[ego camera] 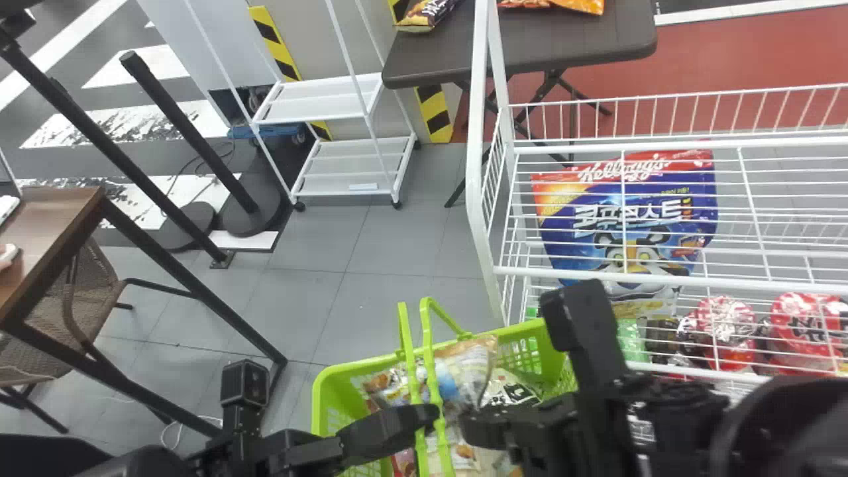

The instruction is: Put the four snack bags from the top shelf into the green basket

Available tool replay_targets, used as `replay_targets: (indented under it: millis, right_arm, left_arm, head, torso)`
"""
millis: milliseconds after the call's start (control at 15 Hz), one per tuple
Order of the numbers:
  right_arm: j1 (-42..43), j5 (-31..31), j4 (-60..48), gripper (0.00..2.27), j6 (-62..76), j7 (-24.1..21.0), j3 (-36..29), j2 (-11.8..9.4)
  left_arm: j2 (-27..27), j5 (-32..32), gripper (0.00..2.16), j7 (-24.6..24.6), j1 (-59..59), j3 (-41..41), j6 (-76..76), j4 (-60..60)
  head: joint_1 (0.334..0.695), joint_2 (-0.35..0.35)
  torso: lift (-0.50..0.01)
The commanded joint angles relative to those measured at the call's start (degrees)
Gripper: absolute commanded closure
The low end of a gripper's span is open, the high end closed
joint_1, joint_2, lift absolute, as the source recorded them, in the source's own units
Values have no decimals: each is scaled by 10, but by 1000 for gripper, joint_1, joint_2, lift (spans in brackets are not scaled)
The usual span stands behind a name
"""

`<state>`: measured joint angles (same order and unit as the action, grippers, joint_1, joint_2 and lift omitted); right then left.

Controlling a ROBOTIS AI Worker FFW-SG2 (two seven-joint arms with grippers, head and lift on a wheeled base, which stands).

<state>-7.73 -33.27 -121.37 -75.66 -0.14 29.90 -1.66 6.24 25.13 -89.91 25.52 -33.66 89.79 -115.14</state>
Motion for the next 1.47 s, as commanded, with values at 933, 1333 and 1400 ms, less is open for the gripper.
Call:
replay_targets:
  millis: [933, 1333, 1400]
  right_arm:
    - [-9, 0, -146, 12, -66, 44, -353, -19]
    - [113, 267, 86, 16, 237, 38, -361, -23]
    - [141, 293, 135, 16, 263, 34, -361, -23]
  left_arm:
    - [1, 3, 2142, -7, -7, -3, 2, 8]
    - [1, 3, 2142, -7, -7, -5, 2, 10]
    - [1, 3, 2142, -7, -7, -6, 2, 11]
  head:
    - [695, 350]
    - [695, 41]
    - [695, -24]
  torso:
    - [0]
    - [0]
    - [0]
